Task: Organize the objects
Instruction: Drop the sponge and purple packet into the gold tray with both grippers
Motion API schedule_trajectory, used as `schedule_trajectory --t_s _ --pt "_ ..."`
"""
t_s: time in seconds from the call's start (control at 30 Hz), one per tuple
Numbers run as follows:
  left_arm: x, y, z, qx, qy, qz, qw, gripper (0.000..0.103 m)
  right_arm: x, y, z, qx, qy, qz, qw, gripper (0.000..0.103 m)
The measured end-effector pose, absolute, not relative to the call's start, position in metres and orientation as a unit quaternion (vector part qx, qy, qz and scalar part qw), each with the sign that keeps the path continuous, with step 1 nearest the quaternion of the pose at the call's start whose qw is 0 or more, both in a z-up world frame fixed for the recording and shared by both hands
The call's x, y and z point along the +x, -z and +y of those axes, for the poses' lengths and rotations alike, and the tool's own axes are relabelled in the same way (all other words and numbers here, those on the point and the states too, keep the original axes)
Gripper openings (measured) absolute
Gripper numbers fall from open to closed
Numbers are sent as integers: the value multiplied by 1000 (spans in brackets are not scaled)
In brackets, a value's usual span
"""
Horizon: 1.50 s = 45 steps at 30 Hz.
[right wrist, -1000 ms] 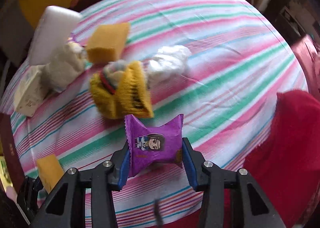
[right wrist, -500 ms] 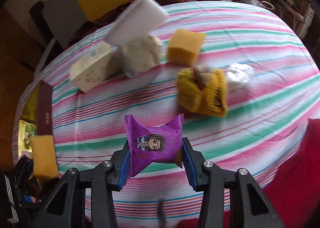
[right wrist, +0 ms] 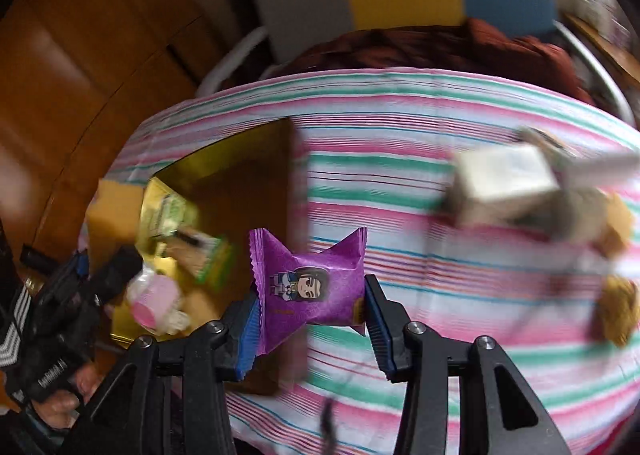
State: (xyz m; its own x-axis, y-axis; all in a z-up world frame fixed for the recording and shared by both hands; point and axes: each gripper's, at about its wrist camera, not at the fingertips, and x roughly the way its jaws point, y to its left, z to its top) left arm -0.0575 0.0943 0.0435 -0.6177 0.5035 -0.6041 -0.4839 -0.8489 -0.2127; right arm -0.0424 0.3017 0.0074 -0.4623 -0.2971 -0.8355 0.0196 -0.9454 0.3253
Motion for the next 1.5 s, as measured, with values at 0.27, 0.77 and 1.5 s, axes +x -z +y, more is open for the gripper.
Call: schedule_trajectory --t_s 0.27,0.77,1.5 --pt "-85 -14 32 -378 -910 -29 165 67 -110 -4 235 501 841 -148 139 50" --pt "-65 9 5 -390 -914 -28 104 80 -98 5 214 494 853 -130 111 55" --pt "-26 -33 23 -337 -932 -13 129 85 -19 -19 202 392 920 8 24 59"
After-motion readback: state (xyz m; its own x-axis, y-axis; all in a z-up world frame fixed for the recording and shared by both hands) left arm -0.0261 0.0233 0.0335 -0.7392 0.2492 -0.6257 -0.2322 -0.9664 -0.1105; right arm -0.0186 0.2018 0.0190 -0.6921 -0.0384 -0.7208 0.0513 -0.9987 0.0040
